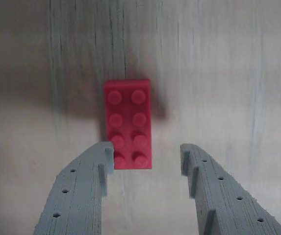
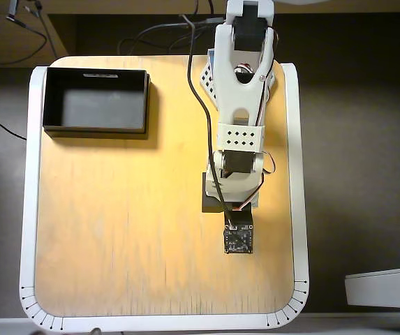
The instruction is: Grasp a lego block and put it in the bin.
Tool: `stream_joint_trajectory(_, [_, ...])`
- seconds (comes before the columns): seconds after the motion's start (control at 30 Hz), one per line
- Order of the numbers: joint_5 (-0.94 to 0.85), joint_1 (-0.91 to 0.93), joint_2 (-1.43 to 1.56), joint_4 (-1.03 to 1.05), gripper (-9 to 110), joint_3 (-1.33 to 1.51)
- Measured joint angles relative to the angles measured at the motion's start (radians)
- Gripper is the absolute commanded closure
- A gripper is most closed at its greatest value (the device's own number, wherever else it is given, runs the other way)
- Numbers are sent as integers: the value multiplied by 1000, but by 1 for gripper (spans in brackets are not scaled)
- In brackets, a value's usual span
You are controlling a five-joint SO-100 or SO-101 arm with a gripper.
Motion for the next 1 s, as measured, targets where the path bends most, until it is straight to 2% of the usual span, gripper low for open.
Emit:
stream_joint_trajectory(0.83, [-3,-26,-78,-78,86,-3])
stream_joint_trajectory(1.0, [-3,-26,-81,-80,91,-3])
